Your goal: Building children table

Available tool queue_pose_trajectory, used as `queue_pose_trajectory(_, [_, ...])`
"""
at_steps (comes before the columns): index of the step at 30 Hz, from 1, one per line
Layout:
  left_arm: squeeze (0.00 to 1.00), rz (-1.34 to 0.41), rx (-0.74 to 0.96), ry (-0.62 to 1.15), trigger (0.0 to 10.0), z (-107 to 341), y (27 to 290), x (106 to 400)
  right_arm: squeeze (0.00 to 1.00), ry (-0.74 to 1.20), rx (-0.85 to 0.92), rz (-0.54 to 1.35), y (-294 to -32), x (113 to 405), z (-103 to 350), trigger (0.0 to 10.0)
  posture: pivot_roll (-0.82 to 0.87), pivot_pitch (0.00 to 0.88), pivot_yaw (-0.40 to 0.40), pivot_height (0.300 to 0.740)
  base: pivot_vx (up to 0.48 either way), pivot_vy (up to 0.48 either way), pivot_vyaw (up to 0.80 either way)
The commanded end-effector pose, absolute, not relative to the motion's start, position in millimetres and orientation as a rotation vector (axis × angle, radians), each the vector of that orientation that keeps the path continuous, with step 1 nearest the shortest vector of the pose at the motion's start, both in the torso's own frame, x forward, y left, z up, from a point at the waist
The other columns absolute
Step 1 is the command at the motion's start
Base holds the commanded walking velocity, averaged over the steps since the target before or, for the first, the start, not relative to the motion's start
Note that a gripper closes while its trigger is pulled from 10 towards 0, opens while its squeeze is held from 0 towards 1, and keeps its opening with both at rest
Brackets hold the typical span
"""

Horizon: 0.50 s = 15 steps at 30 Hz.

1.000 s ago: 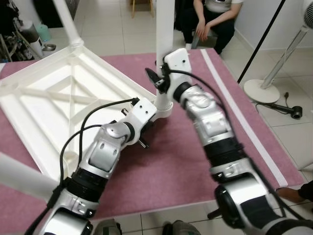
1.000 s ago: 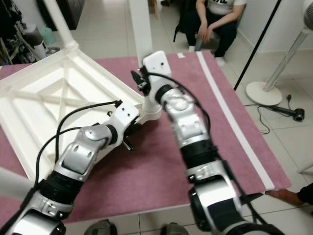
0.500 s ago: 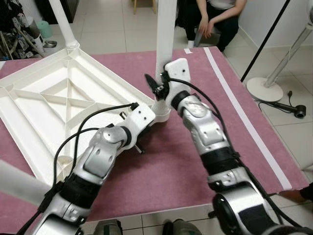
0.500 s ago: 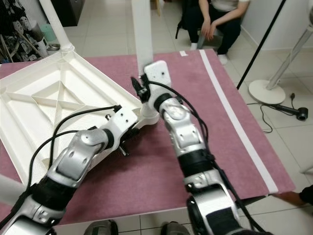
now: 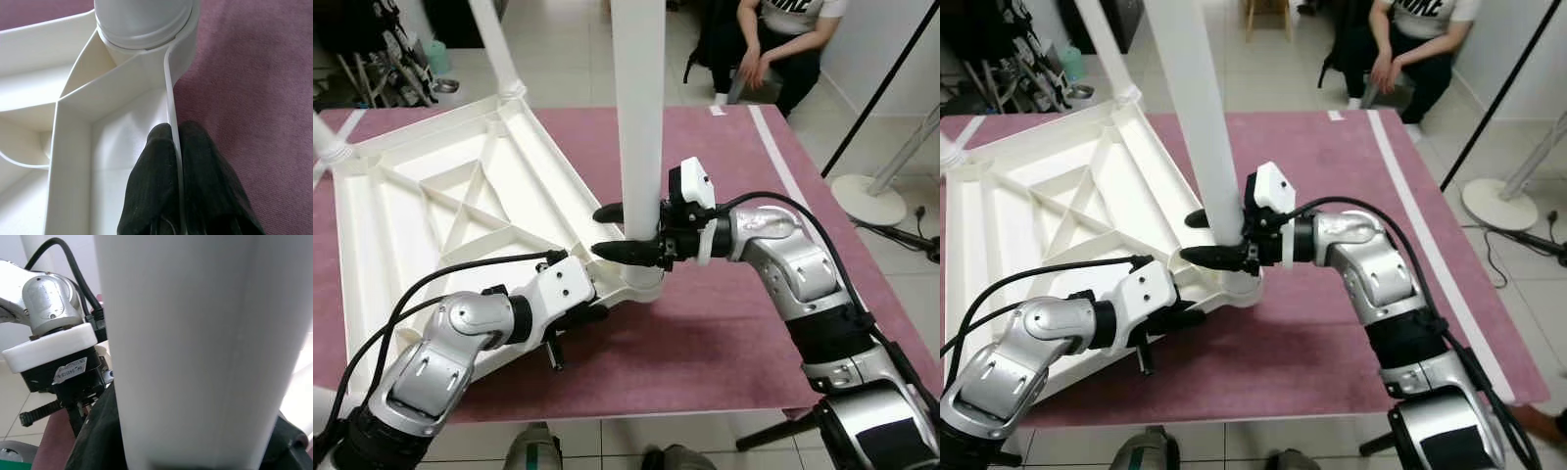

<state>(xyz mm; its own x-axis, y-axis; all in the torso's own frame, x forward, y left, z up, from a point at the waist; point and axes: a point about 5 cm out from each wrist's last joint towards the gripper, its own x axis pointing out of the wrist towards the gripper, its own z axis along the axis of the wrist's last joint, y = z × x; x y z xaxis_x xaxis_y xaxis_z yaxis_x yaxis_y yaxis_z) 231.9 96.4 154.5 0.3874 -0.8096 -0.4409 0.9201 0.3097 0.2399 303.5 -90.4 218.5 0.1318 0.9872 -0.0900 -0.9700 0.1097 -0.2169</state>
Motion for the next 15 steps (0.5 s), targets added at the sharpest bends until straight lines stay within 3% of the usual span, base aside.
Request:
queue_pose_trajectory(1, [0.0, -1.151, 0.546, 0.031, 0.0, 186.4, 81.3, 235.5, 0.0, -0.086, -0.224, 1.401, -79.5, 309.8, 217.4, 0.0, 0.13, 0.0, -0.005, 0.74, 0.0, 0.0, 0.0])
queue_pose_trajectory(4, [0.0, -1.083, 0.553, 0.031, 0.0, 186.6, 78.3, 245.1, 0.0, -0.067, -0.249, 1.261, -77.0, 321.1, 211.7, 0.0, 0.13, 0.0, -0.005, 0.74, 0.0, 0.0, 0.0])
queue_pose_trajectory(7, [0.0, -0.931, 0.52, 0.033, 0.0, 193.2, 67.9, 268.3, 0.0, -0.023, -0.314, 0.917, -79.9, 343.4, 200.2, 0.0, 0.12, 0.0, 0.001, 0.74, 0.0, 0.0, 0.0])
queue_pose_trajectory(13, [0.0, -0.85, 0.512, 0.025, 0.0, 200.9, 57.0, 285.0, 0.0, 0.009, -0.341, 0.605, -89.4, 358.7, 193.1, 0.0, 0.12, 0.0, 0.009, 0.74, 0.0, 0.0, 0.0])
queue_pose_trajectory(14, [0.0, -0.776, 0.541, 0.012, 0.0, 208.0, 44.4, 301.4, 0.0, 0.019, -0.332, 0.279, -102.9, 366.7, 184.5, 0.0, 0.11, 0.0, 0.018, 0.74, 0.0, 0.0, 0.0])
queue_pose_trajectory(15, [0.0, -0.776, 0.541, 0.012, 0.0, 208.0, 44.4, 301.4, 0.0, 0.019, -0.332, 0.279, -102.9, 366.7, 184.5, 0.0, 0.11, 0.0, 0.018, 0.74, 0.0, 0.0, 0.0])
